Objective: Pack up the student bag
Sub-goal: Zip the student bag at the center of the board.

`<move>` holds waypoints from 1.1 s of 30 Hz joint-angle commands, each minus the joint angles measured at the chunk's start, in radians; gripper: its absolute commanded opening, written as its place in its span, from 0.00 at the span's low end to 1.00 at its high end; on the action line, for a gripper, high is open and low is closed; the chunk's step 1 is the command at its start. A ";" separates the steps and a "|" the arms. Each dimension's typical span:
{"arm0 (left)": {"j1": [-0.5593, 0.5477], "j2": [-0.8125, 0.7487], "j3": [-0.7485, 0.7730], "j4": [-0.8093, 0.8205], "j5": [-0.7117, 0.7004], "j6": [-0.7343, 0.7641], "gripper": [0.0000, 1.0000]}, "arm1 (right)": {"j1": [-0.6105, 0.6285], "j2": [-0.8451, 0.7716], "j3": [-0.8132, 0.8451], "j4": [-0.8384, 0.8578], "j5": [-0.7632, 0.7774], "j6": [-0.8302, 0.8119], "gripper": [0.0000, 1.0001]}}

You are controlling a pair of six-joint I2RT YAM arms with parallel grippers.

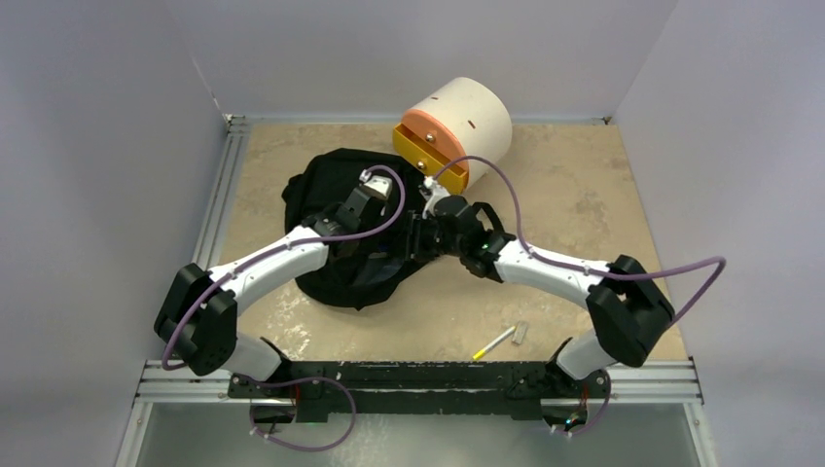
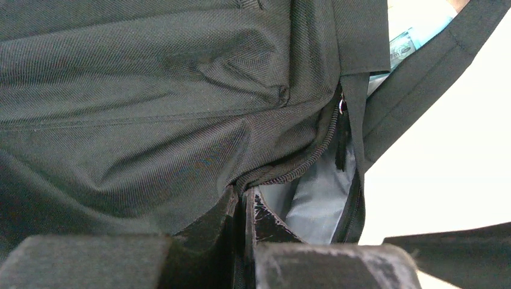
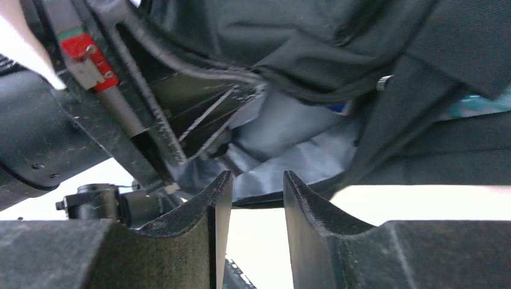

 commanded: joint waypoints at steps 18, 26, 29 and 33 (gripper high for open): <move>0.033 -0.025 0.049 0.090 0.056 0.049 0.00 | 0.060 0.170 0.070 -0.022 0.107 0.150 0.43; 0.034 -0.038 0.040 0.088 0.080 0.034 0.00 | 0.059 0.201 0.092 -0.094 0.149 0.191 0.51; 0.034 -0.043 0.038 0.090 0.086 0.032 0.00 | 0.058 0.207 0.099 -0.122 0.180 0.210 0.52; 0.033 -0.045 0.037 0.089 0.090 0.033 0.00 | 0.057 0.218 0.116 -0.165 0.228 0.225 0.53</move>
